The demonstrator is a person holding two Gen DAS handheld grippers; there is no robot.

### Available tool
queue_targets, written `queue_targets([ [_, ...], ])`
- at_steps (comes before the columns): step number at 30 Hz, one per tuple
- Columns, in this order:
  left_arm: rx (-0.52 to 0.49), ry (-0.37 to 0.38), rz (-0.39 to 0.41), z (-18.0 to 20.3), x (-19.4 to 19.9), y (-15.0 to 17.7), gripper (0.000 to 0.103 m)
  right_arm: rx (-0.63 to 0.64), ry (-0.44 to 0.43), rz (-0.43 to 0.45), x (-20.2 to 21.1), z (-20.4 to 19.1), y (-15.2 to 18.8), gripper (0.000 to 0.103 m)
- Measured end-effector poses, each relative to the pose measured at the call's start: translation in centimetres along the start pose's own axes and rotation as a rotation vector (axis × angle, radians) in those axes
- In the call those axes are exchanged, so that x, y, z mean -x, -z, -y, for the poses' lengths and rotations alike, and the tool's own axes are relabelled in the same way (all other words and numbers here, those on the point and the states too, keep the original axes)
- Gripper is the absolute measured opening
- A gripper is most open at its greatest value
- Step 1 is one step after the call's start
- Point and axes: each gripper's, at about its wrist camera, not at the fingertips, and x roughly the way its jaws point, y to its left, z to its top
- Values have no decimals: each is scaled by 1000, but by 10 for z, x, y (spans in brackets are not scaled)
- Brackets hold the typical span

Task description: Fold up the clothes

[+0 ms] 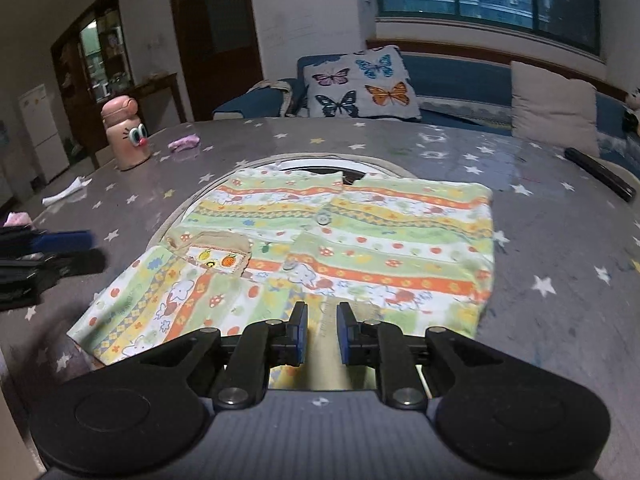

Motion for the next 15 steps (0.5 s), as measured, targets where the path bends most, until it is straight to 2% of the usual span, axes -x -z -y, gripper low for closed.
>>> queue_targets([
  [2, -7, 12, -18, 2, -16, -4, 30, 12, -5, -3, -6, 0, -1, 16],
  [5, -2, -4, -61, -3, -36, -1, 25, 15, -5, -16, -15, 3, 0, 15],
  [8, 5, -23, -93, -10, -46, 8, 24, 19, -14, -23, -18, 6, 5, 15],
  [15, -31, -19, -65, -7, -30, 13, 24, 59, -3, -21, 2, 7, 10, 15],
])
